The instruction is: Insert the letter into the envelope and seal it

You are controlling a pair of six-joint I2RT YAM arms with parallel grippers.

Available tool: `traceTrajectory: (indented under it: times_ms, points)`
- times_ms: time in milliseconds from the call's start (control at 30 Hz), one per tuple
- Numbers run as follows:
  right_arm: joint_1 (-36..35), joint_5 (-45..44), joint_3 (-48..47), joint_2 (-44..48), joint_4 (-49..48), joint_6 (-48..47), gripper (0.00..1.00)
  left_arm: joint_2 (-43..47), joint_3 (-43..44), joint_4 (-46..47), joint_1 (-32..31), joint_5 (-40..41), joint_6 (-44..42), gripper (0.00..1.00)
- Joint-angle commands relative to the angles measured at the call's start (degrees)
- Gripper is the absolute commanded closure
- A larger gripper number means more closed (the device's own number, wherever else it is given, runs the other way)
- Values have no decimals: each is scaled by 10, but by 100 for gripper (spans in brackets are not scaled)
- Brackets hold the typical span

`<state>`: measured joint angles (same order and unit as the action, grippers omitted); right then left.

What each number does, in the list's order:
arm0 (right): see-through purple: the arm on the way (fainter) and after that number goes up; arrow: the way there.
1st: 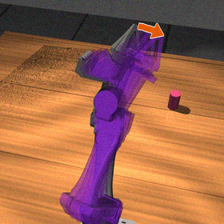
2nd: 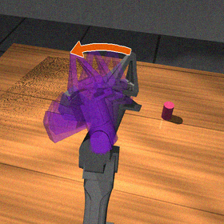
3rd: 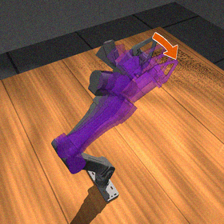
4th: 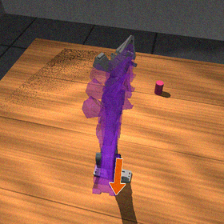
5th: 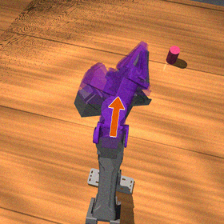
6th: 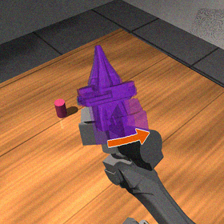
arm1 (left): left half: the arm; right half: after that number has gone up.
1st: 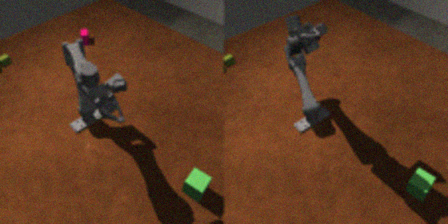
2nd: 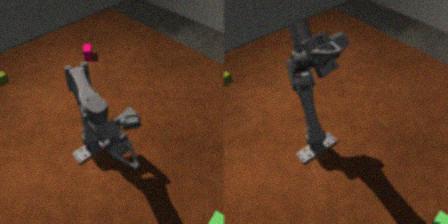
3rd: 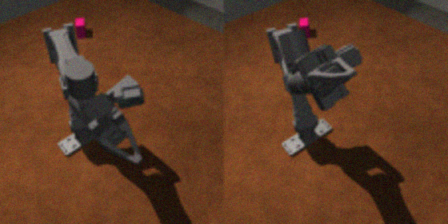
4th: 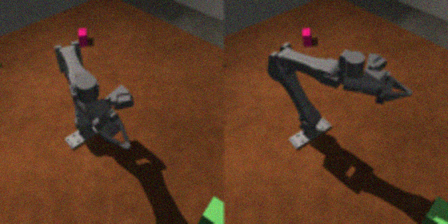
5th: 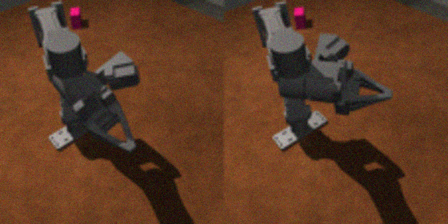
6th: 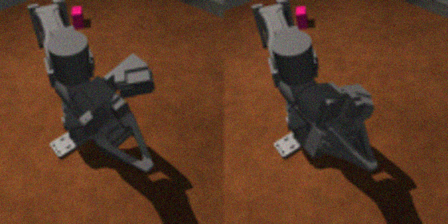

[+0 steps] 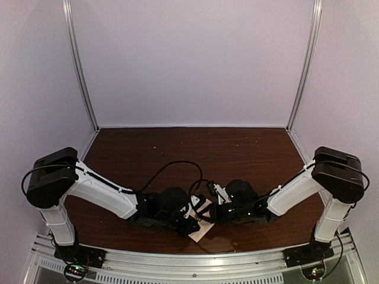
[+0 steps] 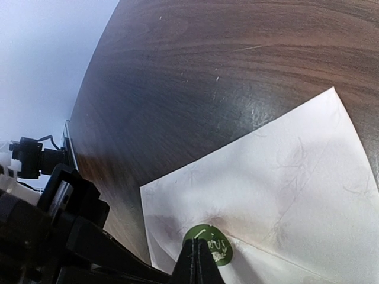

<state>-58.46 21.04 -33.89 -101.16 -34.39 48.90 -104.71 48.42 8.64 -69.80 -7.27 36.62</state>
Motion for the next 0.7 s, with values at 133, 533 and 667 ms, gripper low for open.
traceTrajectory:
  times_ms: [133, 533, 667]
  points:
    - [-3, -13, -13, -38, -21, 24, 100, -10, -13, -23, 1, -8, 3, 100]
    - [-2, -47, 1, -63, 36, 60, 100, 12, -7, -24, 1, 16, 15, 100]
    - [-3, -47, 7, -66, 33, 69, 100, 58, -1, -38, 3, 50, 26, 100]
